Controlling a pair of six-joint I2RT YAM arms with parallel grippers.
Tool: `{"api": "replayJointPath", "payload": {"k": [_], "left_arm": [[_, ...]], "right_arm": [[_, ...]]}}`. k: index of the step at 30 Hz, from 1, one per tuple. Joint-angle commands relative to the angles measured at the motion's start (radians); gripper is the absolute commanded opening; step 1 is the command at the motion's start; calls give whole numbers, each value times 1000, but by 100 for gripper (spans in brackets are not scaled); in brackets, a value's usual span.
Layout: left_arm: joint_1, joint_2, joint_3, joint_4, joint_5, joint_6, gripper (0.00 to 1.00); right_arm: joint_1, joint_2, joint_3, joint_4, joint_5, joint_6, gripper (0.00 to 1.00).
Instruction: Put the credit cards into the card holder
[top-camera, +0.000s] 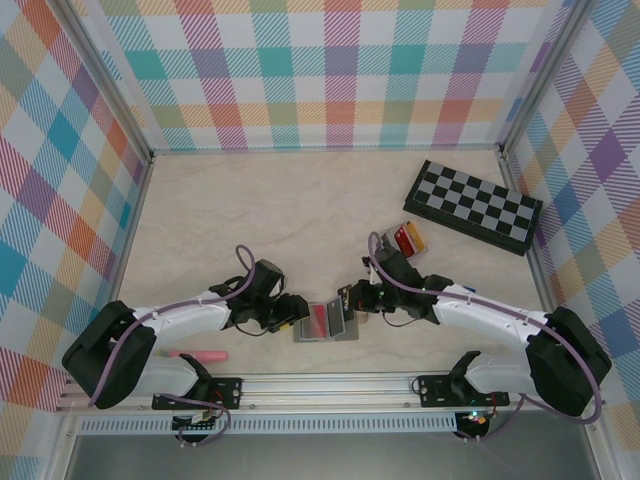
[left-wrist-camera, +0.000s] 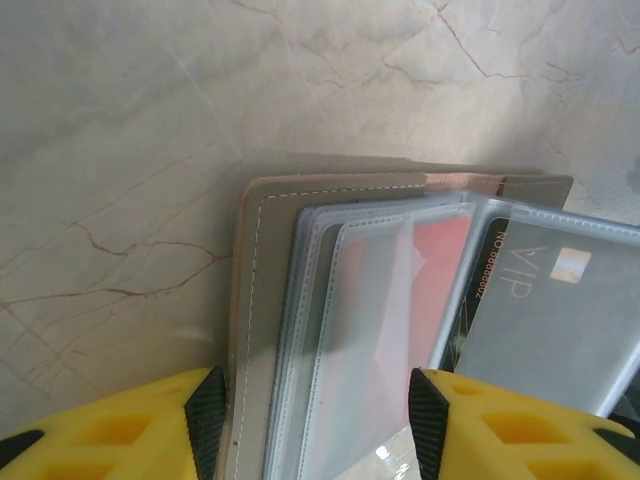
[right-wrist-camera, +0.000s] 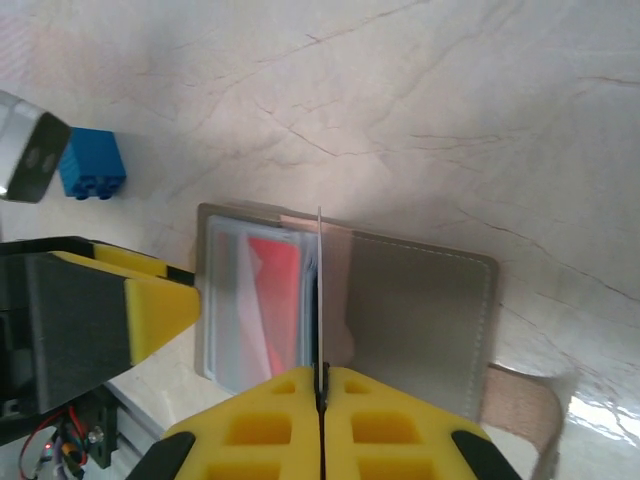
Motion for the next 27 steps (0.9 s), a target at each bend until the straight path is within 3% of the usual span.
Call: {"api": "replayJointPath", "payload": {"k": [1, 9, 17, 23, 27], "left_arm": [[-13, 17, 27, 11, -13, -1, 52], [-15, 13, 32, 1, -25, 1, 50], [-18, 13, 42, 0, -26, 4, 47], [-20, 12, 48, -8, -29, 8, 46], [-20, 3, 48, -18, -37, 9, 46]], "right_arm": [[8, 27, 45, 32, -41, -1, 7], [9, 75, 60, 19, -29, 17, 6], [10, 100, 67, 71, -93, 19, 6], [10, 115, 78, 40, -70, 17, 6], [10, 103, 94, -53, 14, 16, 6]]}}
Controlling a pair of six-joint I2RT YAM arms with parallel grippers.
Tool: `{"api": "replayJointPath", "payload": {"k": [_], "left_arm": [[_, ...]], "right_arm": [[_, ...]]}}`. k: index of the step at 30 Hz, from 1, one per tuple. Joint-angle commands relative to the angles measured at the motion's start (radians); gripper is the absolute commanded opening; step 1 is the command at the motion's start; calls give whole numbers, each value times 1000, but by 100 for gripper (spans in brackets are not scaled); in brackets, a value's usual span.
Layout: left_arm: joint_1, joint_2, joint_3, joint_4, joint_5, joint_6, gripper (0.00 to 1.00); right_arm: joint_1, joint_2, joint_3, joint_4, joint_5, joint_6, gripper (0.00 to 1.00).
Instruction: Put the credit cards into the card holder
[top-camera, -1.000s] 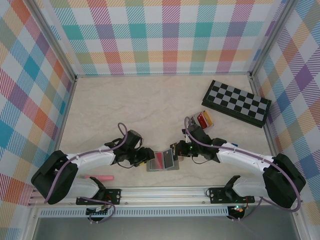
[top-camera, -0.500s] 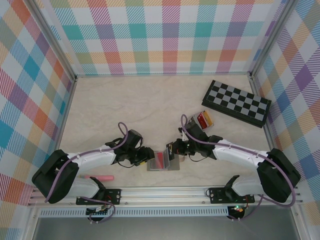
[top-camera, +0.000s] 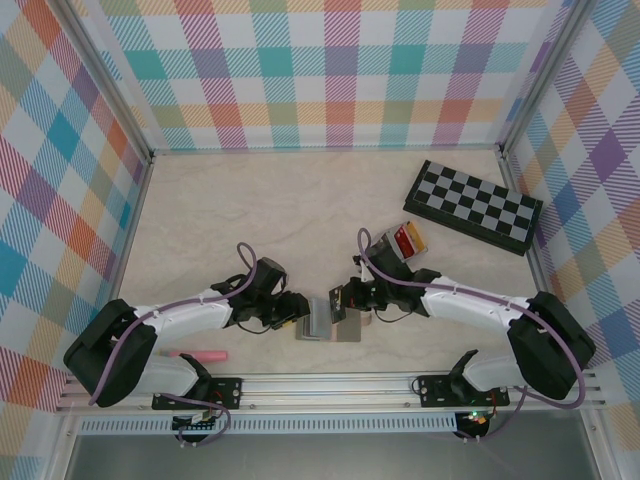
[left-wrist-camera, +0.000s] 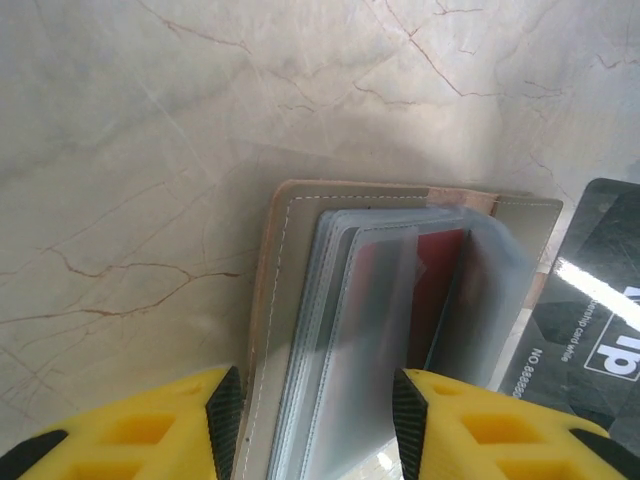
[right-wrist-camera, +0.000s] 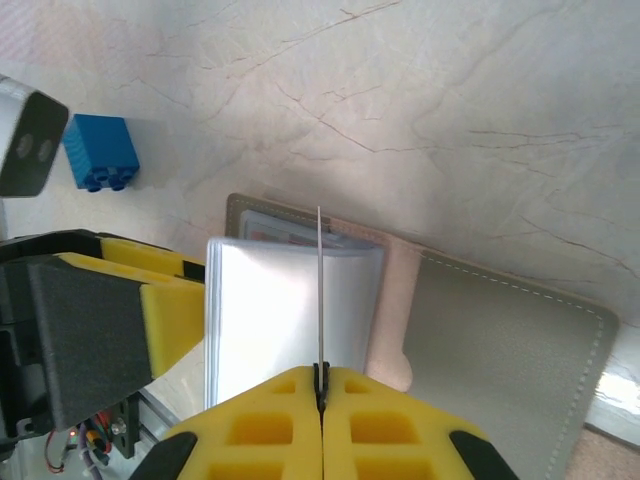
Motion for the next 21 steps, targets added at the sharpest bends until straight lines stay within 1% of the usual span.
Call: {"api": "replayJointPath", "payload": {"k": [1, 5, 8, 13, 17, 21], "left_arm": [[-12, -11, 24, -19, -17, 10, 46], [-11, -27, 28, -41, -37, 16, 46], [-12, -44, 30, -54, -46, 24, 47], [-26, -60, 68, -51, -4, 62, 49], [-43, -73, 111, -111, -26, 91, 51], [-51, -77, 114, -105, -23, 86, 52]], "right_arm": [[6, -12, 48, -102, 95, 2, 6], [6, -42, 62, -184, 174, -12, 6], [6, -50, 62, -188, 168, -23, 6], [6, -50, 34, -159, 171, -3, 6], [6, -45, 25, -143, 159, 5, 6], [6, -50, 24, -152, 169, 2, 6]]}}
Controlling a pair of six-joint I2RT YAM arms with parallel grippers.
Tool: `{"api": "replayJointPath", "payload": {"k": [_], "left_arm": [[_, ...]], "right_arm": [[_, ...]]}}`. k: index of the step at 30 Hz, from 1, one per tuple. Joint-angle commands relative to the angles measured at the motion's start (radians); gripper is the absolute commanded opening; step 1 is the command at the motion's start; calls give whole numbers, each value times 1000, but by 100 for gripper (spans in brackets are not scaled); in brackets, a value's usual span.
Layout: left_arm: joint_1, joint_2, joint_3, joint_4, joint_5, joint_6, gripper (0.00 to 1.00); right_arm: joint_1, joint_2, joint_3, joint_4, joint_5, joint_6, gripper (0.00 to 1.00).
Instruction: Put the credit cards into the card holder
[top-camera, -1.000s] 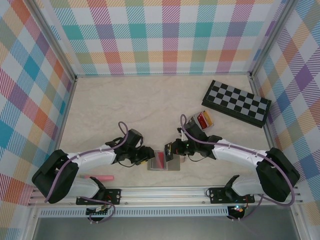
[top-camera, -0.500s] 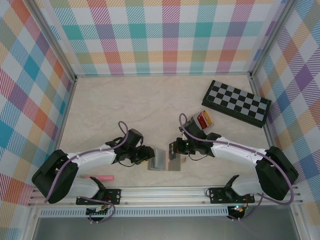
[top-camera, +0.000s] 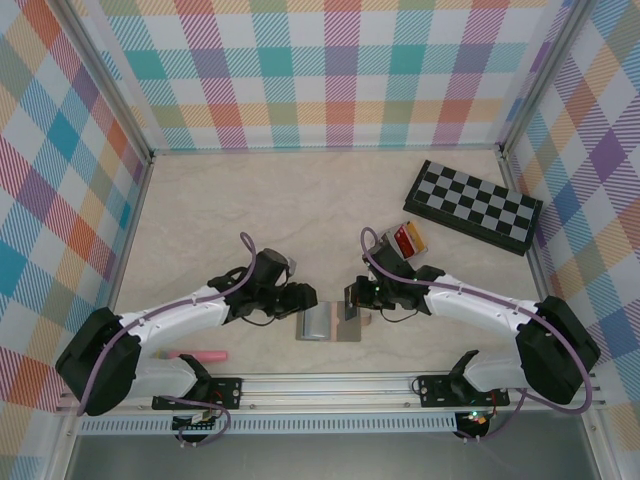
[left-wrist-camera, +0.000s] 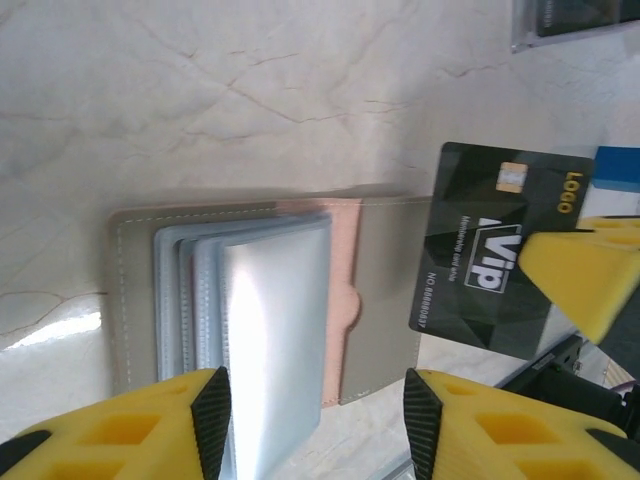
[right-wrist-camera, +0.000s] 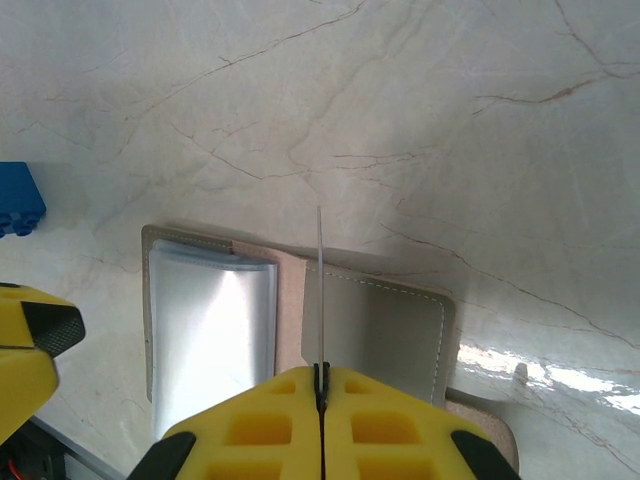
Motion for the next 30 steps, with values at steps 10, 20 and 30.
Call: {"api": "replayJointPath", "payload": {"k": [10, 20, 30], "left_arm": [[-52, 73, 54, -58, -18, 10, 53], [-83, 161, 71, -23, -19, 16, 53], [-100, 173, 86, 17, -1, 4, 49]], "right_arm": [[6, -19, -15, -20, 38, 4, 6], [6, -22, -21, -32, 51, 8, 7], [5, -27, -35, -40, 68, 22, 7]]}}
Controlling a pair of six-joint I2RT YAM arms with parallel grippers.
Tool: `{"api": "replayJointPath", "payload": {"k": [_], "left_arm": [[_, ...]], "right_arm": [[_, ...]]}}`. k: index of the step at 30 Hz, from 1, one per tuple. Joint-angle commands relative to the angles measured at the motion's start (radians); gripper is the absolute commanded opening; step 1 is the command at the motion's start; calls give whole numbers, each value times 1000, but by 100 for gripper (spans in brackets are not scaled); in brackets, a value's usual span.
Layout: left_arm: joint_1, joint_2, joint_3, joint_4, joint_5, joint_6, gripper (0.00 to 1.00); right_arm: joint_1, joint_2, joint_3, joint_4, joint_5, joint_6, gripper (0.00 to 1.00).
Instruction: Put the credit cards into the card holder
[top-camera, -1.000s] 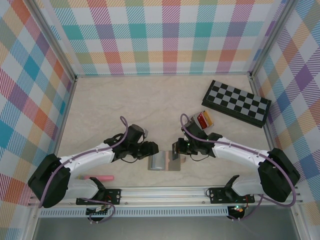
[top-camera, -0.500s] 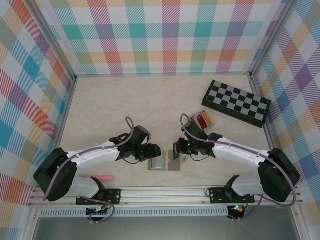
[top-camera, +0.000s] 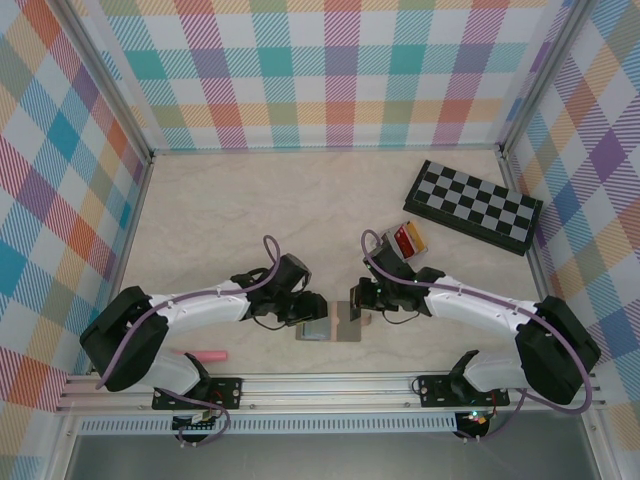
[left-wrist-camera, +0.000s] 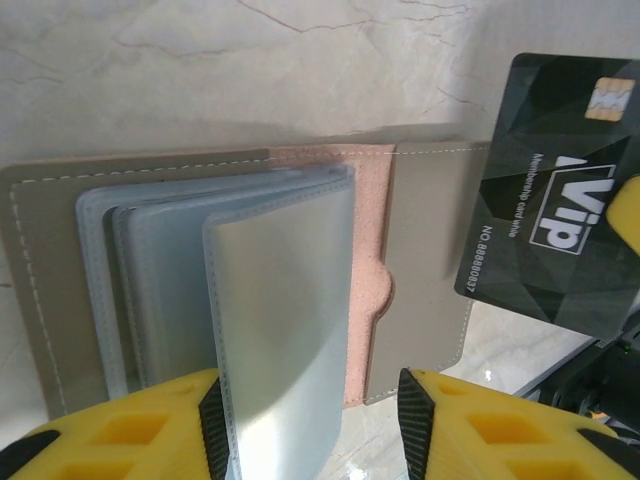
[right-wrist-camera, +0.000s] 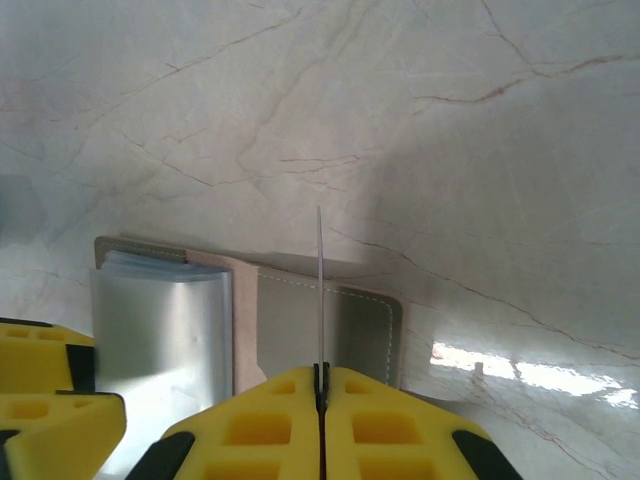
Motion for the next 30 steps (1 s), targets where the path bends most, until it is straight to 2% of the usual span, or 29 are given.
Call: {"api": "replayJointPath", "payload": {"k": [1, 5, 12, 18, 21, 25, 30], "left_arm": [[-10, 16, 24, 43, 17, -7, 49], [-23, 51, 56, 95, 51, -29, 51], [-75, 175, 187, 167, 115, -47, 55], [-112, 302, 244, 224, 142, -96, 56], [-112, 245, 234, 207, 92, -94, 59], [-107, 104, 247, 65, -14, -32, 65], [-76, -61, 182, -50, -152, -35, 67]], "right_arm": [[6, -27, -11, -26, 17, 19, 7], [6, -68, -2, -75, 62, 34, 7], [6, -252, -20, -244, 259, 99, 8], [4, -361, -37, -284, 311, 117, 8], [4, -372, -35, -252, 285, 94, 8], [4, -352, -26, -176, 201, 74, 8], [7, -299, -29, -7, 35, 56, 8]]}}
